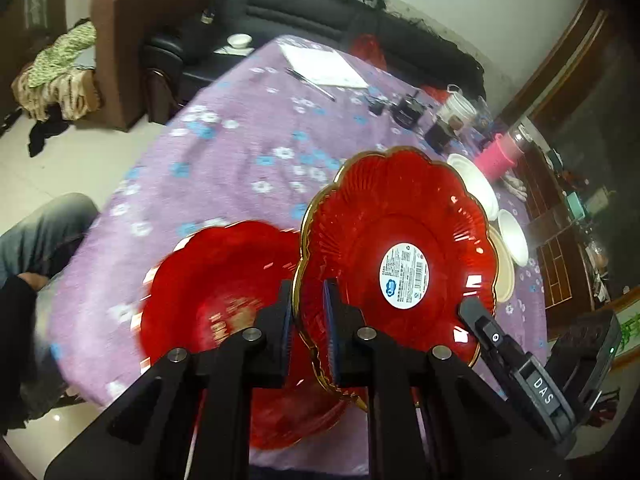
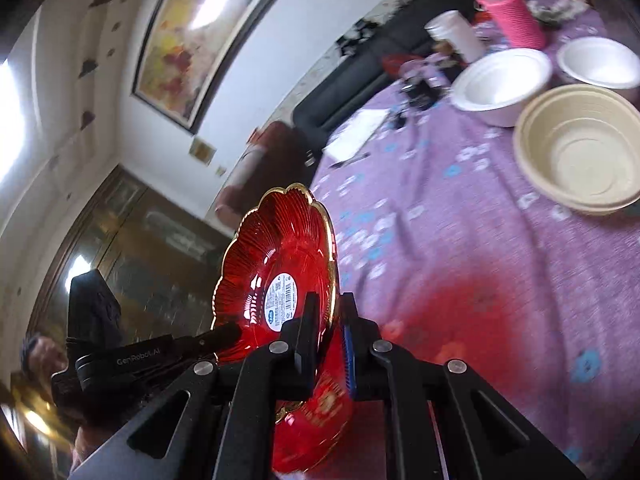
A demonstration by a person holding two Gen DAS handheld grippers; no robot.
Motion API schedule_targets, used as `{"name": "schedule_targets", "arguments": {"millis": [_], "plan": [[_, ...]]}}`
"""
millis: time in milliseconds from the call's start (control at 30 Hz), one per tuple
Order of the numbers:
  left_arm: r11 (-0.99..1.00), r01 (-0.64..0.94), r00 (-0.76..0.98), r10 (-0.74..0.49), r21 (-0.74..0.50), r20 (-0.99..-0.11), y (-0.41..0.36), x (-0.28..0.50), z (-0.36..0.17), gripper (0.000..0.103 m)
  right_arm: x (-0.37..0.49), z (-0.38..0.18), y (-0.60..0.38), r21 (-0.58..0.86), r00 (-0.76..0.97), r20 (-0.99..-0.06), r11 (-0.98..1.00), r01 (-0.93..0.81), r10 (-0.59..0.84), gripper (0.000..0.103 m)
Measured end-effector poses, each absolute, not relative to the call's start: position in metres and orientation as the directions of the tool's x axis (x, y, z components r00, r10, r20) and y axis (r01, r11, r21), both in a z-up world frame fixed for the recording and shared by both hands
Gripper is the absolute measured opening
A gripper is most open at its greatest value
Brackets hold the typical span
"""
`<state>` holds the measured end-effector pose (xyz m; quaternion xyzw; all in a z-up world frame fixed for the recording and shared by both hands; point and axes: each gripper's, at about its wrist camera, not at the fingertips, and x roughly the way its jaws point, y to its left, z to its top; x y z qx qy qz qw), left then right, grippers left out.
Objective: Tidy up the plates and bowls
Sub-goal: 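Lower the small red plate onto the large plate with the left tool while the right tool holds it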
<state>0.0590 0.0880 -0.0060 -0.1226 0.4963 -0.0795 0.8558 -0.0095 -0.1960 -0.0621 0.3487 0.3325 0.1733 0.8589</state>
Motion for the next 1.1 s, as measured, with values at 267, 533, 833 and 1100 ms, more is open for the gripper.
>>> {"name": "schedule_targets", "arguments": {"millis": [267, 533, 833, 1100], "plan": [[0.957, -0.078, 0.462, -0.215, -0.28, -0.861, 0.136, 0.029, -0.043, 0.013, -0.017, -0.073, -0.134, 0.663, 0.621, -0.528, 0.738, -0.125, 0.579, 0.01], [0.941, -0.141, 0.406, -0.228, -0.307, -0.885, 0.153, 0.032, -0.088, 0.013, -0.012, -0.107, -0.105, 0.594, 0.548, -0.633, 0.797, -0.11, 0.547, 0.01], [0.975, -0.107, 0.378, -0.142, -0.196, -0.915, 0.144, 0.043, -0.091, 0.015, -0.011, -0.115, -0.089, 0.493, 0.546, -0.69, 0.861, -0.127, 0.475, 0.01], [0.988, -0.1, 0.39, -0.071, -0.119, -0.918, 0.143, 0.044, -0.089, 0.015, -0.007, -0.108, -0.071, 0.33, 0.563, -0.739, 0.927, -0.176, 0.37, 0.025]]}}
